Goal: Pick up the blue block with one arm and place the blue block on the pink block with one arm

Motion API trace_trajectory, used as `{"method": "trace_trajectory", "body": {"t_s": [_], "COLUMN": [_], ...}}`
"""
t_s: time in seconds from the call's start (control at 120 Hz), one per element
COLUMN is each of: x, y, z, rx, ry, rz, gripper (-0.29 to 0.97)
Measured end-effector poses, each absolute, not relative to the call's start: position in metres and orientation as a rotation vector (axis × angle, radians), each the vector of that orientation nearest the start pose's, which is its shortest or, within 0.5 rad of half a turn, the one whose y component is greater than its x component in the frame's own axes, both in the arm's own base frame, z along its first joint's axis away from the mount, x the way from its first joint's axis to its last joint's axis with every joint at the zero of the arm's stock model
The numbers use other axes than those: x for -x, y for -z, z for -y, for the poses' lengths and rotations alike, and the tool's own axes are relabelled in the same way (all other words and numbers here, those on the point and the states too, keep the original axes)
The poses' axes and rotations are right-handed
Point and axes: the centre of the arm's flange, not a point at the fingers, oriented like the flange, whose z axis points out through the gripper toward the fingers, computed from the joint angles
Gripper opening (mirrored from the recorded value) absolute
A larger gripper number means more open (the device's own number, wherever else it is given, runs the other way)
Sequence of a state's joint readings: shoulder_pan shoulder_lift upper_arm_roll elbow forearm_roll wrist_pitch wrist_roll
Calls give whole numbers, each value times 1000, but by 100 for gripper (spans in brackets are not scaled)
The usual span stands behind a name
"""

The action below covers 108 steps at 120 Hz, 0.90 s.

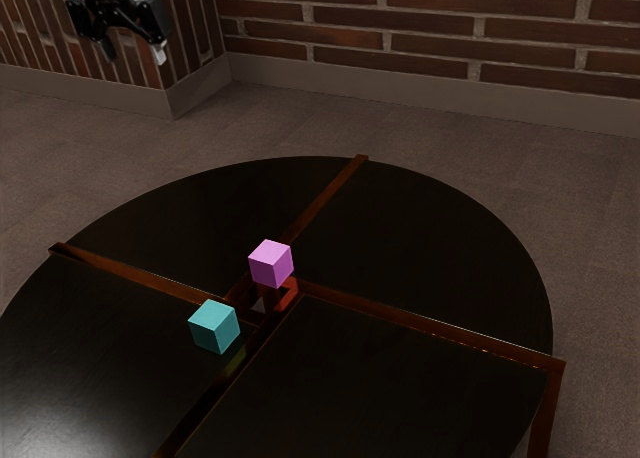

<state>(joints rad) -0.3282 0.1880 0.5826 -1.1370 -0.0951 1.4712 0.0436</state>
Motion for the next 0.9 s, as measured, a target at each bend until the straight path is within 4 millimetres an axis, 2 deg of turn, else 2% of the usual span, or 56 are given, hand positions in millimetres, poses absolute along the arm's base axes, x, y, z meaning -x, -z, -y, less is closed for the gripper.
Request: {"method": "trace_trajectory", "body": {"t_s": [0.142,0.217,0.258,0.3,0.35,0.483,0.583,0.667,0.742,0.817,0.867,0.9], "x": [-577,-568,-545,-527,-517,-505,-504,-511,-519,-521,-528,-537], "y": [-724,-740,-782,-809,-823,-838,-831,-820,-811,-806,-784,-758], "z": [-97,-102,-98,-93,-76,-6,28,42,31,-5,-39,-62], "rx": [3066,3071,3070,3066,3058,3077,3088,3086,3090,3086,3087,3096], "ry": [261,308,434,511,543,564,523,480,446,424,346,273], "rz": [274,282,260,235,180,-54,-171,-206,-173,-66,34,92], "gripper": [66,66,66,66,66,66,66,66,66,66,66,66]}}
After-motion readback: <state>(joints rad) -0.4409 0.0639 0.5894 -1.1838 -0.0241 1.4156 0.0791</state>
